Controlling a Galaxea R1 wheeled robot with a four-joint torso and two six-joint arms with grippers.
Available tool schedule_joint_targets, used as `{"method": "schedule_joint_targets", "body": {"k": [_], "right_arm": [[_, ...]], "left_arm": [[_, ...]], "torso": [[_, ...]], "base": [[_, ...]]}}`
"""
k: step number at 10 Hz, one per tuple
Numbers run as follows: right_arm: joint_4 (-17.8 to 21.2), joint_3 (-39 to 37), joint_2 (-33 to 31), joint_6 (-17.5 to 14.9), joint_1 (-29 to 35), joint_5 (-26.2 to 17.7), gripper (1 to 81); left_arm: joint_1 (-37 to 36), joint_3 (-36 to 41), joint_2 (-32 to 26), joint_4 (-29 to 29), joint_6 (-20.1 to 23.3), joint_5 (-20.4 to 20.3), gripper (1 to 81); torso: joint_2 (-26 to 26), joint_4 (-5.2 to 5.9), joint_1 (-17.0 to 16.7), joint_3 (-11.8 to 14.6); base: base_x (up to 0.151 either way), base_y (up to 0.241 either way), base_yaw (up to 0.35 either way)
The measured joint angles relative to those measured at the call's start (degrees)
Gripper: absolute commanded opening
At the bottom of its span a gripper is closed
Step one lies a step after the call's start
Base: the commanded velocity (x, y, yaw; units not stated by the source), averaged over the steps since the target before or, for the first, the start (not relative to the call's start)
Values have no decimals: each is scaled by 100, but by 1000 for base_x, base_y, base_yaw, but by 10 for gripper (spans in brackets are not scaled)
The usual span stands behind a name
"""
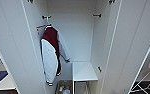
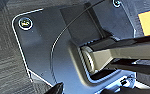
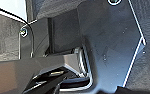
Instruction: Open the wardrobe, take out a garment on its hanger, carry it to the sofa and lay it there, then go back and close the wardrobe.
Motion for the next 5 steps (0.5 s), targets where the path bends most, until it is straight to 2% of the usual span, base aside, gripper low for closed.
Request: {"method": "schedule_joint_targets", "body": {"k": [1, 3, 4, 5], "right_arm": [[-2, 0, 2, 0, 2, -7, 811], [-2, 0, 0, -5, 38, -5, 811], [-2, 0, -4, -5, 40, -5, 811], [0, 0, -17, -10, 40, -5, 811]], "left_arm": [[22, -6, -78, -15, -149, 0, 811], [105, -22, -288, -218, -744, 104, 811], [221, -35, -321, -436, -733, 200, 811], [295, -37, -310, -774, -405, 313, 811]], "torso": [[0, 0, 0, 0], [0, 0, 0, 0], [0, 0, 0, 0], [0, 0, 0, 0]], "base": [[0, 0, 0], [0, 0, 0], [0, 0, 0], [0, 0, 0]]}}
